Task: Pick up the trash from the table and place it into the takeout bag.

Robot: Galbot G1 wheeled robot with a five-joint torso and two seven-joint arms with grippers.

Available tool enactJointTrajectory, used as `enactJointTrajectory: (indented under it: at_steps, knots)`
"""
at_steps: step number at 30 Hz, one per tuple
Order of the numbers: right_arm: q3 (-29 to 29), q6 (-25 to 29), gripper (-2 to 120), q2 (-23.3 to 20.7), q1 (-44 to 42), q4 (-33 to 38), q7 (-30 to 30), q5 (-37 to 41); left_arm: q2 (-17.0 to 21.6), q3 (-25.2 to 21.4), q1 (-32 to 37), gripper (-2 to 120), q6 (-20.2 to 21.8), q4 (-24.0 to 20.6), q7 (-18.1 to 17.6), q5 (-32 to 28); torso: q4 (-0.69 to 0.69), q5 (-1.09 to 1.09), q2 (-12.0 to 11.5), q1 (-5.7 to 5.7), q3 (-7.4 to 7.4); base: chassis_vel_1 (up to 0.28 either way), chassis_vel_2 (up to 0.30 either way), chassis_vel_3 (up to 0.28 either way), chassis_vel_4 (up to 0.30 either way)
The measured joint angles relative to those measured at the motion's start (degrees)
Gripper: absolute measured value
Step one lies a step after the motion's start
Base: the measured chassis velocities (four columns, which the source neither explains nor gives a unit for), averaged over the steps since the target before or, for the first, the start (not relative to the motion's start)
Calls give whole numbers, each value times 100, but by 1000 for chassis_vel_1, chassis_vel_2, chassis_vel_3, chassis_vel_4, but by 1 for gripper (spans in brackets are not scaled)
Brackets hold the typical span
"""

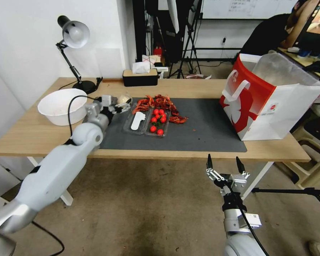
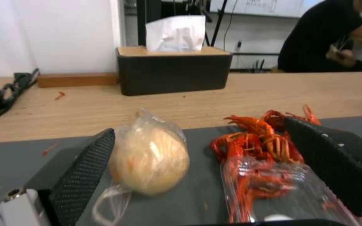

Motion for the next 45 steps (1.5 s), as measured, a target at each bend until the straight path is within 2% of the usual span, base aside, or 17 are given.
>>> enactJointTrajectory:
  at_steps: [3, 4, 7, 15, 28, 31, 33, 35, 38, 39, 41, 43, 45]
  knots:
    - [2, -7, 100, 23, 19, -2, 6, 3, -180, 283, -417, 100, 151, 560, 9, -8, 1, -3, 0, 0, 0, 0, 0, 0, 0]
    - [2, -7, 100, 23, 19, -2, 6, 3, -180, 283, -417, 100, 151, 560, 9, -8, 1, -3, 0, 0, 0, 0, 0, 0, 0]
    - [5, -12, 100, 35, 30, -2, 13, 3, -305, 417, -657, 100, 319, 980, 14, 3, 1, -2, 0, 0, 0, 0, 0, 0, 0]
    - [14, -16, 100, 39, 39, -2, 22, 5, -461, 538, -909, 100, 492, 1566, 131, 97, 1, -1, 0, 0, 0, 0, 0, 0, 0]
    - [12, -19, 100, 46, 51, -22, 24, 5, -575, 615, -1096, 99, 504, 1945, 197, 183, 1, 0, 0, 0, 0, 0, 0, 0, 0]
    - [12, -19, 100, 45, 56, -26, 25, 5, -591, 635, -1114, 92, 521, 1969, 205, 179, 1, -1, 0, -1, 0, 0, 0, 0, 0]
    - [12, -19, 100, 45, 56, -26, 25, 5, -593, 637, -1115, 92, 525, 1972, 206, 179, 1, -1, 0, 0, 0, 0, 0, 0, 0]
    - [12, -19, 100, 43, 58, -30, 26, 5, -607, 644, -1126, 84, 546, 1988, 209, 179, 1, 0, 0, 0, -1, 0, 0, 0, 0]
    - [12, -19, 100, 41, 63, -37, 27, 5, -629, 656, -1142, 81, 573, 2018, 214, 177, 1, 0, 0, 0, 0, 0, 0, 0, 0]
    - [12, -19, 100, 41, 67, -41, 28, 5, -651, 667, -1159, 73, 584, 2053, 217, 177, 1, 0, 0, 0, 0, 0, 0, 0, 0]
    - [12, -19, 100, 41, 68, -42, 29, 5, -662, 672, -1166, 73, 585, 2070, 219, 177, 1, 0, 0, 0, 0, 0, 0, 0, 0]
    - [12, -19, 100, 41, 70, -44, 29, 5, -685, 678, -1183, 63, 589, 2112, 222, 178, 1, 0, 0, 0, -1, 0, 0, 0, 0]
    - [12, -19, 100, 42, 69, -45, 30, 5, -696, 682, -1193, 62, 590, 2135, 223, 180, 0, 0, 0, 0, -1, 0, 0, 0, 0]
